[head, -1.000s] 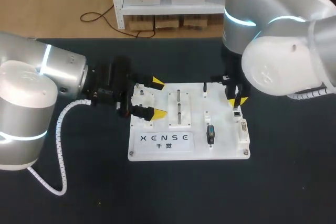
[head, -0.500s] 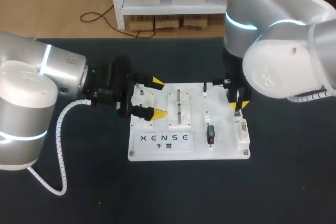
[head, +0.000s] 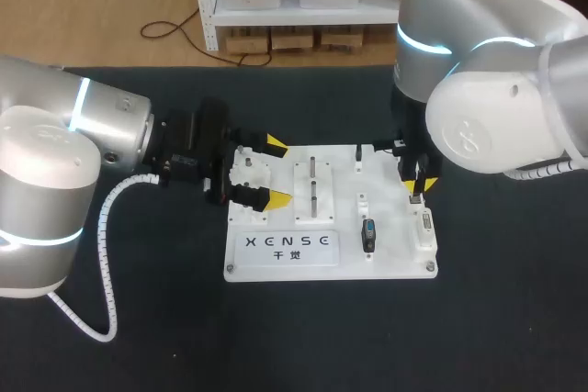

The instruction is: Insert the Ethernet cable into its matching sockets.

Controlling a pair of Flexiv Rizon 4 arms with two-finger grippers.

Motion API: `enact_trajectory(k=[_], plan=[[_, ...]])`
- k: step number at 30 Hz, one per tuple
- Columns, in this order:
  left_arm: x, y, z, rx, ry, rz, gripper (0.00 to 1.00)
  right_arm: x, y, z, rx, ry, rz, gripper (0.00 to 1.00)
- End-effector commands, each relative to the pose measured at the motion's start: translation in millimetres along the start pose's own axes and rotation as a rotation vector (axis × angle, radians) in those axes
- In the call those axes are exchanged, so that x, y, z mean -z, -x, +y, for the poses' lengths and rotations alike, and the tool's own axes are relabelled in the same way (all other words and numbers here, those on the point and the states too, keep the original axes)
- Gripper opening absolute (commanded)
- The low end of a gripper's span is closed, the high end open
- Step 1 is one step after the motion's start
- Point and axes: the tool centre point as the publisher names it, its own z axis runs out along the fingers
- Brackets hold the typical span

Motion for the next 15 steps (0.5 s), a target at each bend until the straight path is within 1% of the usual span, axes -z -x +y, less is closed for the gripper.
enact_trajectory(k=[1, 15], plan=[[0.1, -1.5, 0.1, -0.003, 0.001, -0.004, 1.00, -2.3, 0.5, 0.1, -0.001, 0.001, 0.001, 0.00], [0.1, -1.5, 0.1, -0.003, 0.001, -0.004, 1.00, -9.1, -0.1, -0.1, -0.004, 0.006, 0.014, 0.00]])
